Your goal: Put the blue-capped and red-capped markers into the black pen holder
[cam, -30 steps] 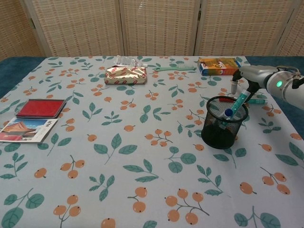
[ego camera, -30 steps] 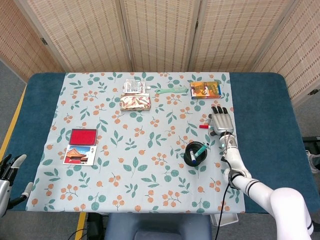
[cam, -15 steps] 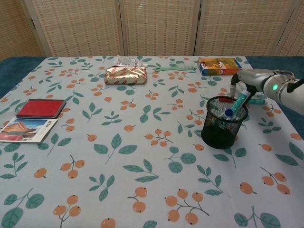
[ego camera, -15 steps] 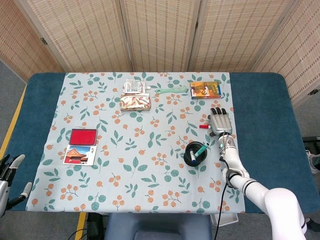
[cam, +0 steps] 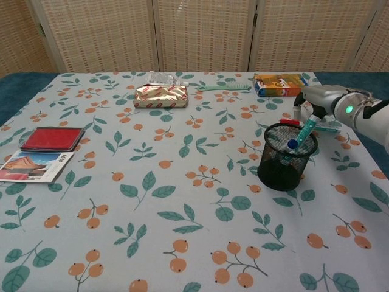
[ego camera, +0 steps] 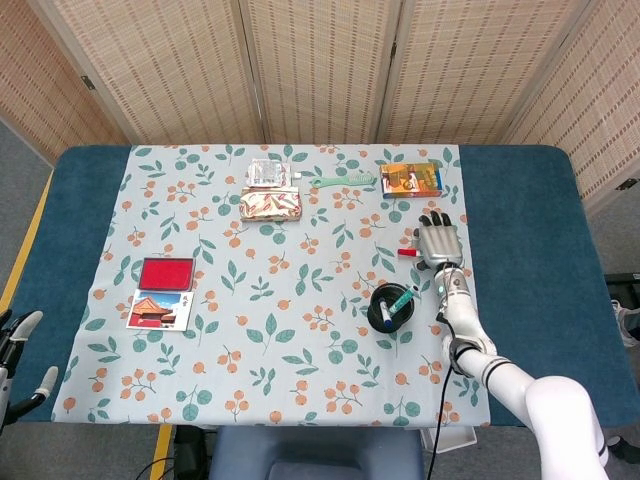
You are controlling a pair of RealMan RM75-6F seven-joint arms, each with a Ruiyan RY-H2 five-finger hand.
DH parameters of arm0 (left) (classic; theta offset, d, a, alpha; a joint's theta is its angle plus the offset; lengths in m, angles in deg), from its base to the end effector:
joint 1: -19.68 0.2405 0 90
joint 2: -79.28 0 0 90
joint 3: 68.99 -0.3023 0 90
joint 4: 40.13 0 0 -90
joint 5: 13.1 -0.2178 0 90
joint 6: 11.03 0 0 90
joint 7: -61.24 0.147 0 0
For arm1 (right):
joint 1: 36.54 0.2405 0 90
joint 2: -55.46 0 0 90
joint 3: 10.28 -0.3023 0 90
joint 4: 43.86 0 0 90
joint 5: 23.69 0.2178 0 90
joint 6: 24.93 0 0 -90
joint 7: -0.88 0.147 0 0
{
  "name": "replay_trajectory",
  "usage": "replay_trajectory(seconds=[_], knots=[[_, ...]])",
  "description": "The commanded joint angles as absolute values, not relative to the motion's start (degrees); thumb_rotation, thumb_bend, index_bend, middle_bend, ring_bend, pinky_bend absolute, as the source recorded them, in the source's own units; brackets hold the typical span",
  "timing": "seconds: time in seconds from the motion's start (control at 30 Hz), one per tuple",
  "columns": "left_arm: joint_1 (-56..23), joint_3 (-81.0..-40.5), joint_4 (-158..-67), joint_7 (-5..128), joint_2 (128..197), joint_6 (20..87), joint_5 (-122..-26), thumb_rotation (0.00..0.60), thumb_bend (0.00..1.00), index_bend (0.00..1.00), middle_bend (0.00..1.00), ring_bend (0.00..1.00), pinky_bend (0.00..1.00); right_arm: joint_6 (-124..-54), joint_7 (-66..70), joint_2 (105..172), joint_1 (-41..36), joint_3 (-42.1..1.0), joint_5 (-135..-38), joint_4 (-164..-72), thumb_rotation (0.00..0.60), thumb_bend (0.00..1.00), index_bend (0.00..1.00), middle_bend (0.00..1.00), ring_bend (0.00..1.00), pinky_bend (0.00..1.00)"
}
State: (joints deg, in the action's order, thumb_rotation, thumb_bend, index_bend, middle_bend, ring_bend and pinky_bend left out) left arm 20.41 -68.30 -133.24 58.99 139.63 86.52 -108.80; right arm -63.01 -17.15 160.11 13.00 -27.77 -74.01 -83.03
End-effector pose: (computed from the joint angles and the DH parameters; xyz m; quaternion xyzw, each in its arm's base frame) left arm -0.3394 0.1431 0.2075 -0.5931 -0.3261 -0.4418 0.5888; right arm -0.2640 -0.4889 -0.0433 0.6645 -0.4320 0.2523 0.5551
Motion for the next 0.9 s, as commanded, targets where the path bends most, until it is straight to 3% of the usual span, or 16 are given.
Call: replay_trajectory(seconds=[0.03,0.3,0.53,0.67,0.9], knots=[[20.35,-68.20,-133.22,59.30,139.80,86.36,-108.63,0.600,0.40,0.09,0.17,0.03,0.26,-68.90,-15.12,152.90,10.18,-28.56,-77.03,-94.52,0.600,0.34,0.61,0.14,0.00,0.00],[19.49,-68.24,-133.37,62.07,141.01,84.21,-108.20,0.600,0.40,0.09,0.17,0.03,0.26,-78.76,-10.57,133.74,1.97,-31.37,-79.46,-128.35,0.600,0.34,0.61,0.15,0.00,0.00],[19.02,-68.22,-133.58,63.72,141.60,82.81,-107.46,0.600,0.40,0.09,0.17,0.03,0.26,-80.61,-2.46,124.03,-2.52,-32.65,-83.06,-145.32,0.600,0.34,0.61,0.15,0.00,0.00],[18.83,-68.23,-133.64,64.09,141.74,82.36,-107.28,0.600,0.40,0.09,0.17,0.03,0.26,-83.08,2.30,123.16,-4.19,-32.87,-86.24,-149.26,0.600,0.34,0.61,0.15,0.00,0.00],[18.95,-68.23,-133.75,64.06,141.66,82.73,-107.36,0.600,0.40,0.09,0.17,0.03,0.26,-89.86,9.71,130.53,-7.22,-29.10,-92.88,-149.60,0.600,0.34,0.61,0.15,0.00,0.00]])
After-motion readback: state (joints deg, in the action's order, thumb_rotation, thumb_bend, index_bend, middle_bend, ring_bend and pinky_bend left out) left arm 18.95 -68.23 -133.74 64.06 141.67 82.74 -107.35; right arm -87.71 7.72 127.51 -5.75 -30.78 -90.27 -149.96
